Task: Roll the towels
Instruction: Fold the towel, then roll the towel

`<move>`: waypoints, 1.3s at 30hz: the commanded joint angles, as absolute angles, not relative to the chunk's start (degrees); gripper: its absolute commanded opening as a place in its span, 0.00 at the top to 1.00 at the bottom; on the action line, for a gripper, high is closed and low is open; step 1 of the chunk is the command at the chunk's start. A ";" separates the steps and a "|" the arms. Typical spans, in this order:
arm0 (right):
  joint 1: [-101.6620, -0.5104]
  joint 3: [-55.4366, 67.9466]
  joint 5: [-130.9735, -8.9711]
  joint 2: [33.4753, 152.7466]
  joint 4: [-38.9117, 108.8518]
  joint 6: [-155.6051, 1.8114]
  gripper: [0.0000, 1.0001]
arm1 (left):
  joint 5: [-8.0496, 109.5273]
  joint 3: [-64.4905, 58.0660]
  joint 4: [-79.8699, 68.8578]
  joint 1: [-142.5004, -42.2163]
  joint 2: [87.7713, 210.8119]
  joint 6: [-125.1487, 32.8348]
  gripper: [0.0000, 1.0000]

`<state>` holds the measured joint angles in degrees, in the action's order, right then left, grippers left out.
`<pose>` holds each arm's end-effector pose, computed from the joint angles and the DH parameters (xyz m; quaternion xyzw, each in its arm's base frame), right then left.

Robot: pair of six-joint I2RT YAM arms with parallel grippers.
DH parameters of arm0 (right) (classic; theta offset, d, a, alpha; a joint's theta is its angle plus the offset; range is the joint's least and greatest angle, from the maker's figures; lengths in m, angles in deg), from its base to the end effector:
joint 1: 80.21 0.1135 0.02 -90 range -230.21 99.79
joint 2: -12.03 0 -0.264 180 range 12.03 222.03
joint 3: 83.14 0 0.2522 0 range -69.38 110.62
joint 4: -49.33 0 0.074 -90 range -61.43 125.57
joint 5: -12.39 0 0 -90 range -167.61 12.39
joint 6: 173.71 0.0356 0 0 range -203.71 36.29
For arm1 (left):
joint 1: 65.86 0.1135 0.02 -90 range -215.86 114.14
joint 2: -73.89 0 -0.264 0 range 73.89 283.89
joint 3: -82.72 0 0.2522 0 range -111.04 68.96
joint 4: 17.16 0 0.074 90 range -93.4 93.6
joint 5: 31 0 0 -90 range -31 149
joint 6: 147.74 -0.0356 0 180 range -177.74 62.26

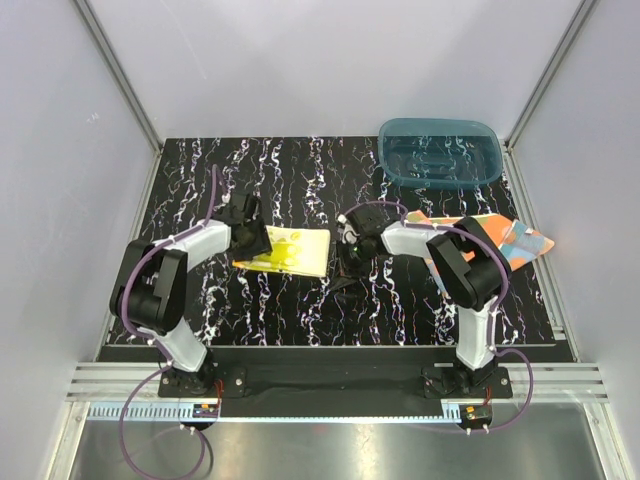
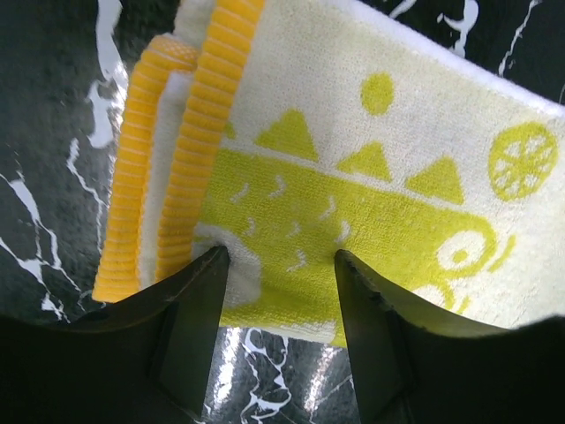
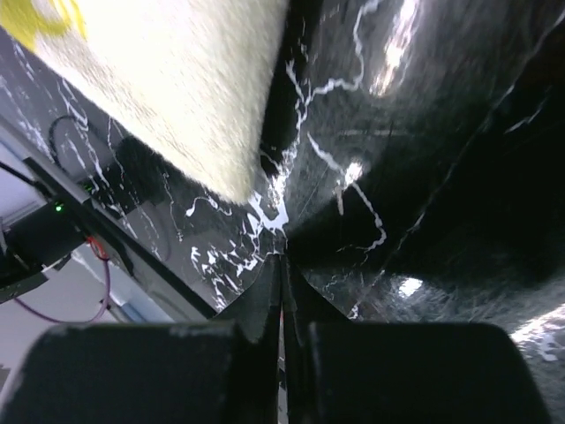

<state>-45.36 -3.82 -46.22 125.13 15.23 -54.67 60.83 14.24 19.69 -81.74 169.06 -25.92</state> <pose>0.2951 0.2281 0.1194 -0.0997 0.9410 0.3230 0.0162 0.3061 -0.0859 0.1650 -0.1386 0.9634 -0.0783 0.2156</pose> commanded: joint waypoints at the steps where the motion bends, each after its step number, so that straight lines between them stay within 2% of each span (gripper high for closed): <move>1: -44.88 -10.66 -52.56 127.87 15.00 -54.88 1.00 | 66.21 12.18 20.15 -81.24 170.48 -29.17 0.43; 5: -44.79 -11.55 -52.83 124.54 13.42 -55.93 1.00 | 67.60 10.08 22.60 -81.59 167.76 -31.27 0.42; 9: -44.88 -11.72 -55.72 116.82 10.53 -56.38 1.00 | 74.10 5.78 27.26 -85.53 164.77 -32.86 0.41; 13: -44.88 -10.67 -63.18 110.04 7.45 -55.68 0.91 | 82.54 2.78 31.48 -91.86 161.09 -33.92 0.41; 14: -44.88 -10.76 -65.46 108.38 7.09 -54.80 0.78 | 83.69 2.60 32.62 -93.27 160.55 -33.92 0.41; 16: -44.88 -11.98 -71.97 103.19 7.00 -53.92 0.67 | 85.62 2.60 32.90 -97.49 158.54 -33.92 0.42; 17: -44.97 -12.33 -74.25 101.35 6.74 -53.05 0.58 | 86.15 2.77 32.81 -100.20 157.83 -33.74 0.43; 20: -44.97 -13.48 -83.22 94.84 5.34 -51.90 0.43 | 89.57 3.30 32.46 -104.78 155.19 -33.22 0.44; 21: -44.88 -14.44 -86.37 91.69 5.24 -52.16 0.23 | 91.59 3.39 31.93 -107.67 153.88 -33.48 0.41; 23: -44.97 -15.50 -87.98 88.77 5.68 -52.33 0.11 | 93.36 3.30 31.49 -111.36 152.55 -33.57 0.41; 24: -44.97 -16.02 -88.68 85.97 6.55 -52.33 0.02 | 94.93 3.39 30.71 -112.43 151.68 -34.09 0.39; 25: -44.97 -17.25 -88.77 84.47 7.34 -52.51 0.00 | 96.51 4.09 29.22 -113.66 148.80 -34.79 0.38; 27: -44.88 -19.01 -89.65 79.39 9.97 -51.72 0.00 | 97.24 9.69 20.63 -115.25 141.96 -35.85 0.11; 28: -44.97 -20.84 -90.87 77.53 10.69 -50.68 0.00 | 97.75 12.59 16.50 -115.08 139.65 -36.03 0.01; 30: -44.97 -22.96 -95.09 71.83 12.18 -46.29 0.00 | 98.73 21.03 4.98 -114.64 134.39 -34.46 0.01; 32: -45.06 -26.65 -97.55 68.04 13.24 -43.38 0.00 | 91.39 24.12 -0.56 -112.63 132.86 -36.53 0.01; 33: -45.06 -29.01 -97.13 64.28 15.07 -43.63 0.00 | 86.12 23.78 -0.59 -112.44 133.21 -37.51 0.01; 35: -44.97 -31.05 -93.37 59.35 17.45 -46.35 0.00 | 85.28 21.25 4.40 -112.53 135.40 -37.08 0.01; 39: -45.06 -31.33 -92.29 57.21 15.28 -46.88 0.00 | 90.00 17.19 9.95 -114.28 142.86 -35.50 0.01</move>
<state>-45.23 -31.99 -91.74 57.88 13.13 -47.20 89.02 20.01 10.31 -113.02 139.27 -35.69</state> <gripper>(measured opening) 0.994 0.984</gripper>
